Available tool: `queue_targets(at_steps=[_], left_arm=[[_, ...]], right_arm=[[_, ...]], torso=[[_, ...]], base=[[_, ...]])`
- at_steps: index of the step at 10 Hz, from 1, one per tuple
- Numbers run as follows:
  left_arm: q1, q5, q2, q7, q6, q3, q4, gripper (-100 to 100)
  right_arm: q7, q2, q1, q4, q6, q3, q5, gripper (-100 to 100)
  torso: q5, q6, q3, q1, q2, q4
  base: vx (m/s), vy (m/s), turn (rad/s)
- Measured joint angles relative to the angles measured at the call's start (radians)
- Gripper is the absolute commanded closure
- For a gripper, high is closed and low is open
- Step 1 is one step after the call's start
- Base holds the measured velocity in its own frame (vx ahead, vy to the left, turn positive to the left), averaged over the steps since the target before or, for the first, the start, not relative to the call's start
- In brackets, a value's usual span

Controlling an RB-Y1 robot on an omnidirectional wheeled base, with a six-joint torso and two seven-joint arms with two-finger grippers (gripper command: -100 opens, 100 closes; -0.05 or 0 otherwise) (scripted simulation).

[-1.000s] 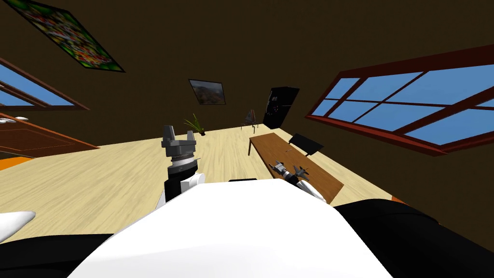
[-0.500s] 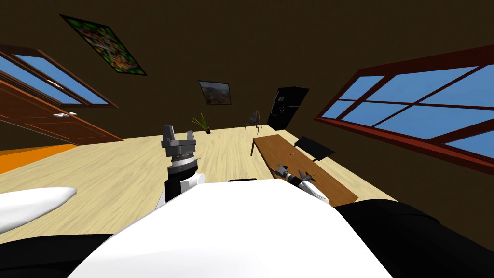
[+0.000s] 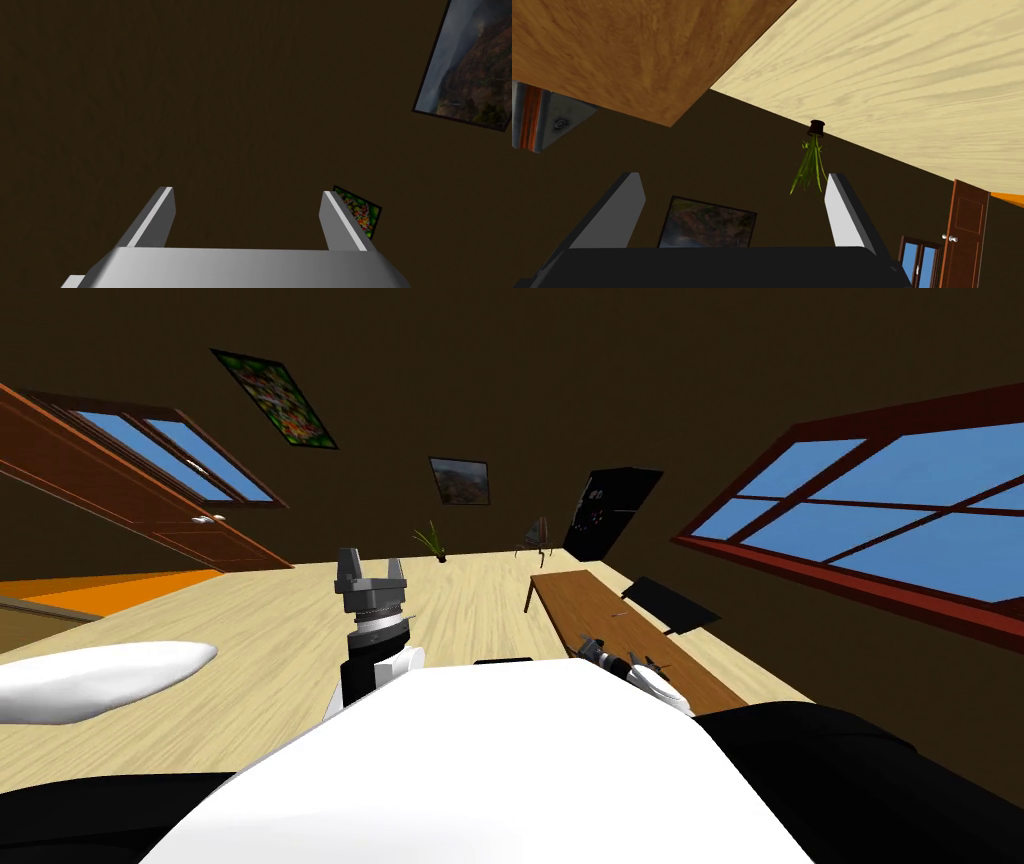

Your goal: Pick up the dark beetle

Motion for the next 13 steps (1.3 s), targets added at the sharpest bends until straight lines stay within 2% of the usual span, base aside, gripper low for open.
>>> queue_targets(at_steps=[4,6,9,13], left_arm=[[0.000,0.000,0.000,0.000,0.000,0.000,0.000,0],[0.000,0.000,0.000,0.000,0.000,0.000,0.000,0],[0.000,0.000,0.000,0.000,0.000,0.000,0.000,0],[0.000,0.000,0.000,0.000,0.000,0.000,0.000,0]], right_arm=[[0.016,-0.054,-0.011,0.056,0.010,0.013,0.117,-100],[0.047,-0.058,-0.030,0.116,-0.004,0.008,0.165,-100],[0.058,-0.104,-0.050,0.168,-0.001,0.018,0.256,-100],[0.100,-0.126,-0.071,0.256,-0.008,0.016,0.364,-100]], torso=[[0.000,-0.001,0.000,0.000,0.000,0.000],[0.000,0.000,0.000,0.000,0.000,0.000],[0.000,-0.001,0.000,0.000,0.000,0.000],[0.000,0.000,0.000,0.000,0.001,0.000]], base=[[-0.002,-0.010,0.183],[-0.001,-0.004,0.087],[-0.006,-0.012,0.151],[-0.008,-0.006,0.126]])
